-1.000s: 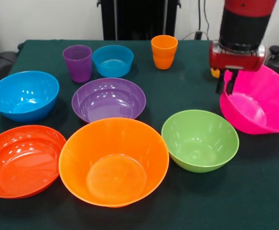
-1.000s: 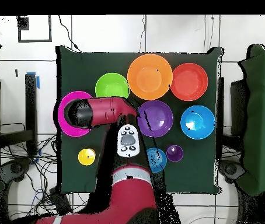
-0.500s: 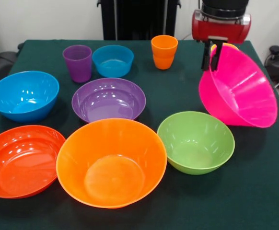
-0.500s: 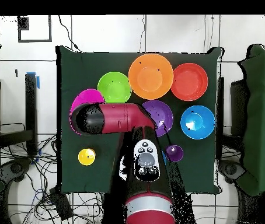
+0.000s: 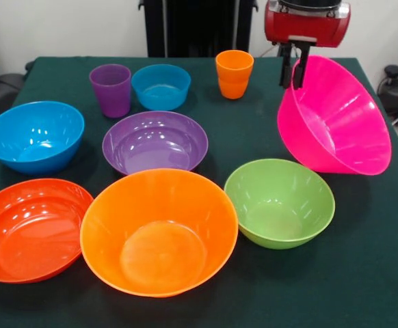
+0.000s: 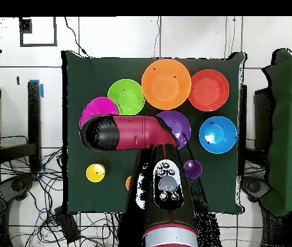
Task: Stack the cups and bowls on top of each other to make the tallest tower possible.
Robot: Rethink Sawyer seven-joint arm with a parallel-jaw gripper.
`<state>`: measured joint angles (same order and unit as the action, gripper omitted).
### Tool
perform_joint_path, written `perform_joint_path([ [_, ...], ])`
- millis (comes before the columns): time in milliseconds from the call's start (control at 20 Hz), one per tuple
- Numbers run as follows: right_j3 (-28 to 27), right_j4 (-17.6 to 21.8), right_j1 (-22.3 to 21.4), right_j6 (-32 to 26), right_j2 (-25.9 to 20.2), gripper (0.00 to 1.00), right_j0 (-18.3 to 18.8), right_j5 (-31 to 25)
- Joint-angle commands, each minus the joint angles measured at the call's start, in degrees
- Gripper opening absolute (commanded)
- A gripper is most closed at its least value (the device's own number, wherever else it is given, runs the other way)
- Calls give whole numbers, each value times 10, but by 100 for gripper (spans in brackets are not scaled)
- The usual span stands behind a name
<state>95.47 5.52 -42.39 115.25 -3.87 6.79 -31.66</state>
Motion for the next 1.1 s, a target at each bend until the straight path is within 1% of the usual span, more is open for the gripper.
perform_joint_path([
  [50, 26, 29, 8, -38, -58, 0, 4, -37],
  [700, 29, 33, 15, -35, -63, 0, 7, -25],
  [900, 35, 33, 11, -35, -64, 0, 8, -24],
  [1100, 64, 37, 2, -29, -63, 0, 11, 0],
])
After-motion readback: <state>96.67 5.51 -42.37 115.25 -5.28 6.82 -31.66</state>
